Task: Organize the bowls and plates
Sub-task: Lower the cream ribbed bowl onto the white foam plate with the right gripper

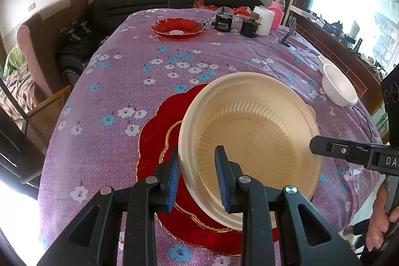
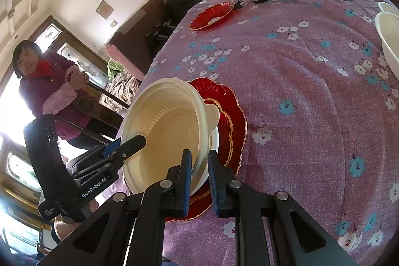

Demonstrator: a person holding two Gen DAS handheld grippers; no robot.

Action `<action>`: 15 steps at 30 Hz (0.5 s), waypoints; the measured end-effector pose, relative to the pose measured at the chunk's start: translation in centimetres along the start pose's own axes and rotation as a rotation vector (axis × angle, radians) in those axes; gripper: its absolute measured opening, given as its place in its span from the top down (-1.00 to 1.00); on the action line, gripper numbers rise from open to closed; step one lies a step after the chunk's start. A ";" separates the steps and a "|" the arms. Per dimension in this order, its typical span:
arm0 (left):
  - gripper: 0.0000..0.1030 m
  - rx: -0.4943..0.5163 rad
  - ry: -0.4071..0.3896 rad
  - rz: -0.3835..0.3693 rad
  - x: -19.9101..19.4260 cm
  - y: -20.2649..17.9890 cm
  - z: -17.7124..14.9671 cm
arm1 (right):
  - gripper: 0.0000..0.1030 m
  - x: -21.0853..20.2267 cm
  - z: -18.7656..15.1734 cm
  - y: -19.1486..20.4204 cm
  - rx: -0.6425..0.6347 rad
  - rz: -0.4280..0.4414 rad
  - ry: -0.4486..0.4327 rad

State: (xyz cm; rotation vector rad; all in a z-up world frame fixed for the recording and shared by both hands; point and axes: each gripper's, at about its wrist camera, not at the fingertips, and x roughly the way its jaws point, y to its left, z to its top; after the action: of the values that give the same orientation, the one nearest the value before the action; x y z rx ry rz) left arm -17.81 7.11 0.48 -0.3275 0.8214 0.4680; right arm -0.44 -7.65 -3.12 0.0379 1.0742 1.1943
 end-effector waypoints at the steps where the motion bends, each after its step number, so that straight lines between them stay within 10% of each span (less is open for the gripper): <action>1: 0.51 0.000 0.000 0.000 0.0 0.0 0.0 | 0.70 0.0 0.0 0.0 0.000 0.000 -0.001; 15: 0.47 -0.006 0.000 -0.005 -0.2 0.0 0.0 | 0.67 0.1 0.0 0.1 -0.002 0.004 -0.002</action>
State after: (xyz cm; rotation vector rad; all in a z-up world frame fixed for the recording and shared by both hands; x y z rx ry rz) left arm -17.94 7.10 0.68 -0.3348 0.8197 0.4660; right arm -0.50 -7.55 -3.15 0.0393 1.0718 1.1992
